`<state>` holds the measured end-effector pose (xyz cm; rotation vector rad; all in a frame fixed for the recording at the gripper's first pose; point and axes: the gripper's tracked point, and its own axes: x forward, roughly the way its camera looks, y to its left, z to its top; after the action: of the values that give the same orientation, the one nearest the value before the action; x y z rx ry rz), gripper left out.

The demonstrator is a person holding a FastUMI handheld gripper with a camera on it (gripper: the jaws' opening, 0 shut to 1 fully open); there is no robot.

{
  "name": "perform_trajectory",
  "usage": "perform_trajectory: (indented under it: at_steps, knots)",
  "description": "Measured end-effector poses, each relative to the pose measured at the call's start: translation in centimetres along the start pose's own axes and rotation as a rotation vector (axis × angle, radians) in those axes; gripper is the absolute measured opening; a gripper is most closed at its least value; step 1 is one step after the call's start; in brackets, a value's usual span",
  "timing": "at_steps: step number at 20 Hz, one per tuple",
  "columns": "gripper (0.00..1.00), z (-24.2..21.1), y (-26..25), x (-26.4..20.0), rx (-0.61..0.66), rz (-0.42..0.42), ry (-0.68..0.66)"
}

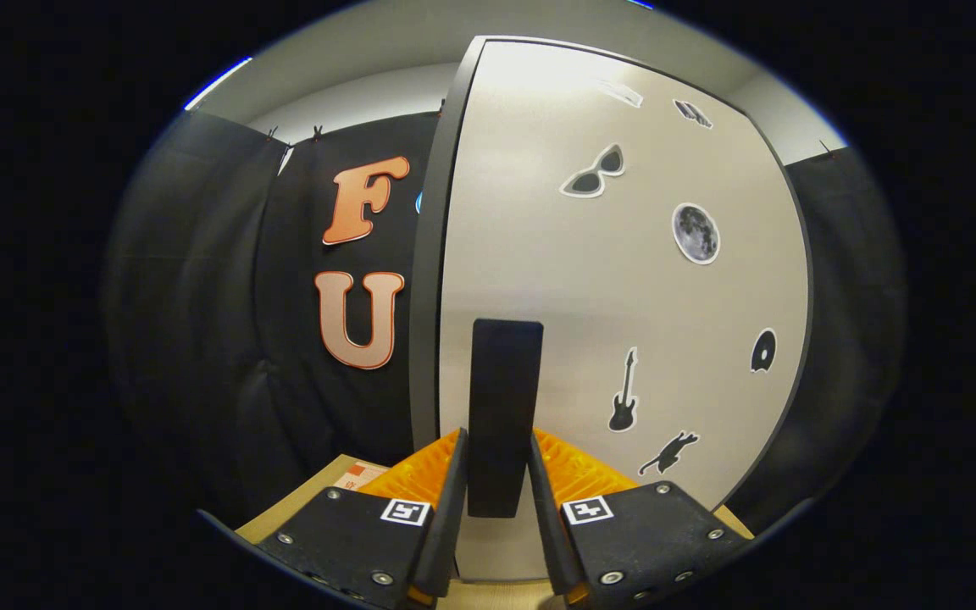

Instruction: Open the shoe cabinet door, grab the shoes and put them into the shoe cabinet, then close the shoe cabinet door.

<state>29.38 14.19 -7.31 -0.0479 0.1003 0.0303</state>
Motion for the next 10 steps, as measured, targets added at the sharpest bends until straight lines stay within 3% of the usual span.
perform_trajectory:
  at_steps: [4,10]
  knots:
    - [0.37,-0.30,-0.05,0.22,0.030,-0.019,0.018]
    - [0.19,-0.35,-0.08,-0.40,0.064,-0.005,0.056]
